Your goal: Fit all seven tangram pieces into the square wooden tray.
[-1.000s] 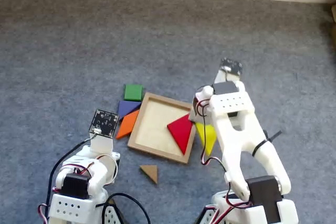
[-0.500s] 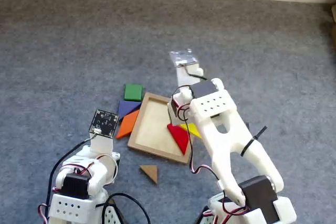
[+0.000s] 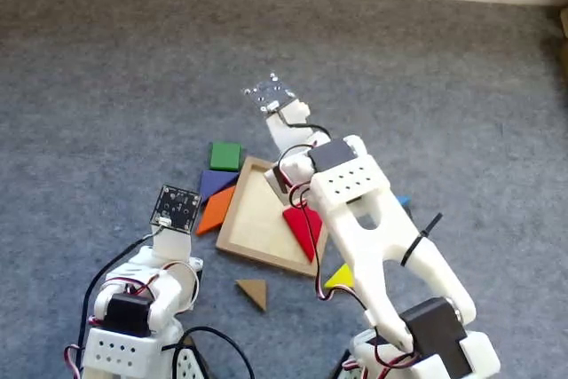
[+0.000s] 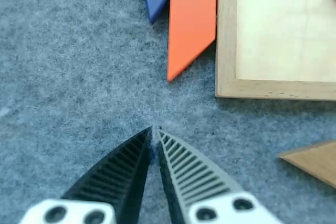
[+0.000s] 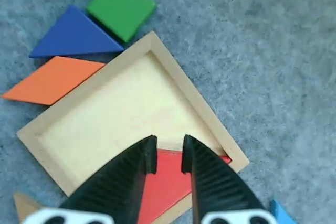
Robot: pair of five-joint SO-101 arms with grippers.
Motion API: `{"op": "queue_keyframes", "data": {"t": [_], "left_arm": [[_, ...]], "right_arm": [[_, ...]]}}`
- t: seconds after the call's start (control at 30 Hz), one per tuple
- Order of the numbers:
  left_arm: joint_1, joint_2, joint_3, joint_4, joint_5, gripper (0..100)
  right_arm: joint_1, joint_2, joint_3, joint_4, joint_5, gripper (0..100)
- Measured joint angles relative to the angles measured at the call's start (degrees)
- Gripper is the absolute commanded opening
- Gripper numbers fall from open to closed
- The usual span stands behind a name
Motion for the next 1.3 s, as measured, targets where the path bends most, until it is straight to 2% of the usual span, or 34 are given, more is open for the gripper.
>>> {"op": "queue_keyframes", "data": {"t": [0.1, 0.3, 0.37, 0.5, 0.57, 0.73, 0.93, 1.1, 1.3], "left_arm": [[0.0, 0.0, 0.0, 0.0, 0.0, 0], [0.0, 0.0, 0.0, 0.0, 0.0, 0], [0.0, 0.0, 0.0, 0.0, 0.0, 0], [0.0, 0.0, 0.0, 0.0, 0.0, 0], [0.0, 0.0, 0.0, 0.0, 0.0, 0], [0.0, 0.0, 0.0, 0.0, 0.0, 0], [0.0, 0.0, 0.0, 0.0, 0.0, 0], [0.0, 0.0, 0.0, 0.0, 0.0, 0], [0.0, 0.0, 0.0, 0.0, 0.0, 0]], "right_arm": [[0.5, 0.0, 0.0, 3.7, -0.4, 7.0], [5.5, -0.1, -2.4, 18.6, -10.1, 8.3], [7.6, 0.0, -2.6, 20.3, -14.0, 14.0], [11.9, 0.0, 0.0, 20.7, -24.2, 32.8], [13.2, 0.0, 3.1, 20.9, -27.9, 36.0], [13.3, -0.1, 11.7, 18.9, -31.9, 36.1], [13.4, -0.1, 22.0, 9.9, -32.4, 36.1], [13.3, -0.1, 25.8, 7.3, -32.4, 36.0], [13.4, 1.8, 26.0, 6.4, -32.4, 26.3]]}}
